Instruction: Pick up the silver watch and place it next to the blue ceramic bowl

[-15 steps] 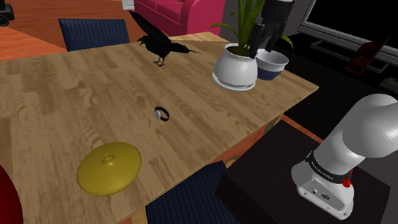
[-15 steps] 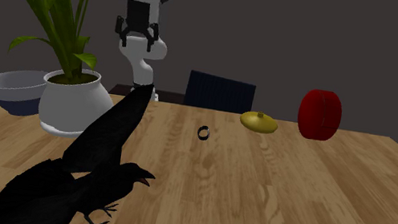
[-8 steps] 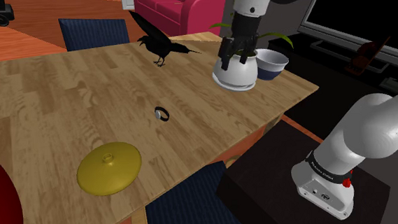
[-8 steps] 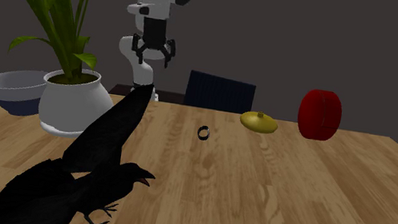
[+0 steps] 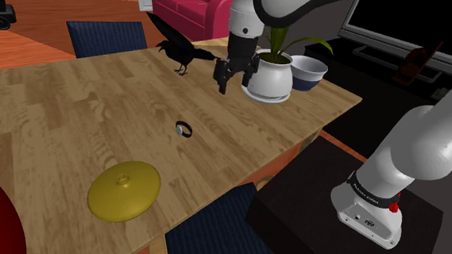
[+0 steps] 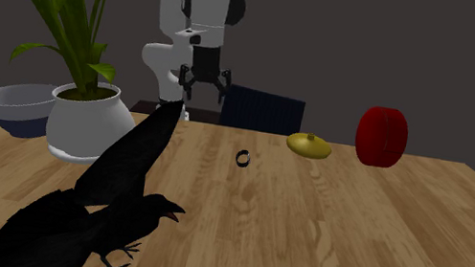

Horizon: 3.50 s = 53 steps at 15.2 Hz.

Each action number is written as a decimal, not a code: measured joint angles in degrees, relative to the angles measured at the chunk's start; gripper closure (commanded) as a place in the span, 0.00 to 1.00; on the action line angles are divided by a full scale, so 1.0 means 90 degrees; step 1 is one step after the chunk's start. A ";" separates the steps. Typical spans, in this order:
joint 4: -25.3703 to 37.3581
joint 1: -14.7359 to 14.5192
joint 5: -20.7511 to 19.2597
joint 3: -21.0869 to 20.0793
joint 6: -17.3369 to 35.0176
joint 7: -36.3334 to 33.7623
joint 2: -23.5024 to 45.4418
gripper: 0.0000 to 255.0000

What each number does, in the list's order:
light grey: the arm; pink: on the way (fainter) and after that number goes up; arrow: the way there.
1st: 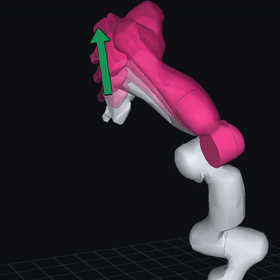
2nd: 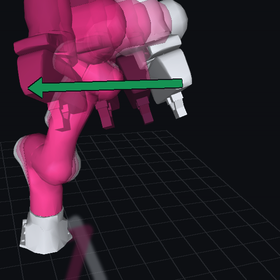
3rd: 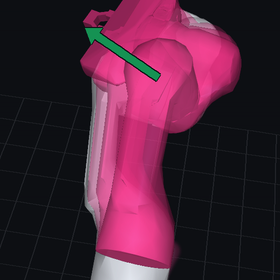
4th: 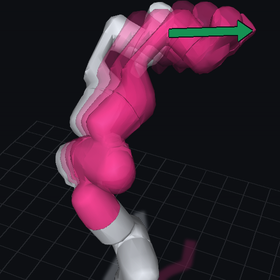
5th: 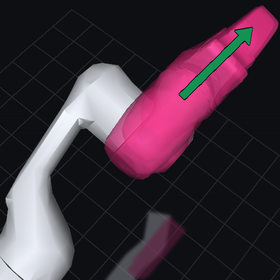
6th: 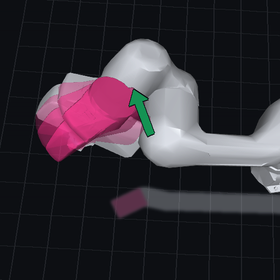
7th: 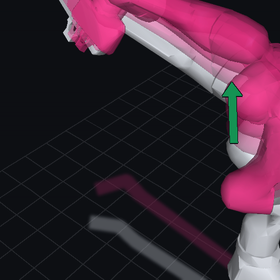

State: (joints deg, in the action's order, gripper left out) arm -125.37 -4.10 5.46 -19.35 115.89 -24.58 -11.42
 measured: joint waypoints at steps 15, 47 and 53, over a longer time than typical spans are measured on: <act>0.2283 -0.0691 -0.0841 -0.0524 0.0871 -0.1548 0.3191 0.00; 0.2402 -0.0726 -0.0839 -0.0543 0.0763 -0.1597 0.3193 1.00; 0.2728 -0.0714 -0.0774 -0.0571 0.0303 -0.1587 0.3046 1.00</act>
State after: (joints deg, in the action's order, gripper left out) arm -100.82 -10.53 -1.51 -24.49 118.62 -38.87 15.99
